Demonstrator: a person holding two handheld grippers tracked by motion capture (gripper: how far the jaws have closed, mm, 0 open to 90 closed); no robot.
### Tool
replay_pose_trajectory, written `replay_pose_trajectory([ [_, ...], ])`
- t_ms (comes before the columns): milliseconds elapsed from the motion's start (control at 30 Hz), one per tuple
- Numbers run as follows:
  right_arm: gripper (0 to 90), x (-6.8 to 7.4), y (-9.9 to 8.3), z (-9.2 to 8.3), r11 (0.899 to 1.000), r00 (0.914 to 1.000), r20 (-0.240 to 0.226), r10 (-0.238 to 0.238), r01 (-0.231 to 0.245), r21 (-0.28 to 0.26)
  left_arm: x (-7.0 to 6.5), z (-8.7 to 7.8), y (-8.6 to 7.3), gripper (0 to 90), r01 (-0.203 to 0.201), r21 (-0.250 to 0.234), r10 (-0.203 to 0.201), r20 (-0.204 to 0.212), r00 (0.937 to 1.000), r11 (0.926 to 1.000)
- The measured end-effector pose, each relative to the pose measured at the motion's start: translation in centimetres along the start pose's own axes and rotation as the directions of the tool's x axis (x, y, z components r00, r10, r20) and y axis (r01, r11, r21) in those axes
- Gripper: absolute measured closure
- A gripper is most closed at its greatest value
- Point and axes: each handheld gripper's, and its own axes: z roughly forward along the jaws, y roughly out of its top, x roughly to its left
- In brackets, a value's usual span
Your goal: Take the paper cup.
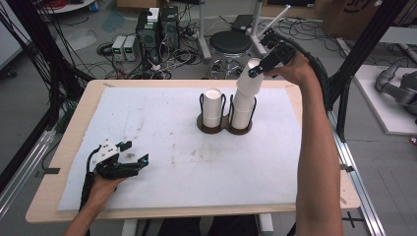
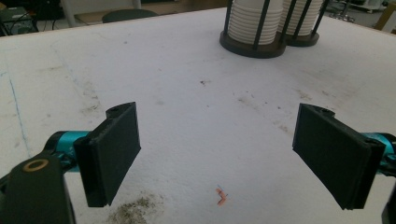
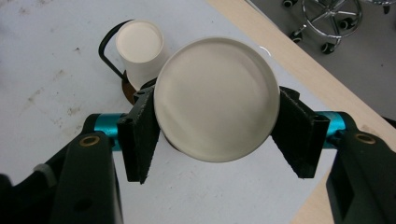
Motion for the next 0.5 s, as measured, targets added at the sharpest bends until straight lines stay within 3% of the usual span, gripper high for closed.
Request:
replay_pose_trajectory([
  [500,37.1,0.1,-0.6,-2.2,0.996,0.9997,-0.026,-0.002,-0.001,-0.084,0.0,0.0,0.0,14.8,0.001,-0.003,-0.001,-0.003,1.0000,1.0000],
])
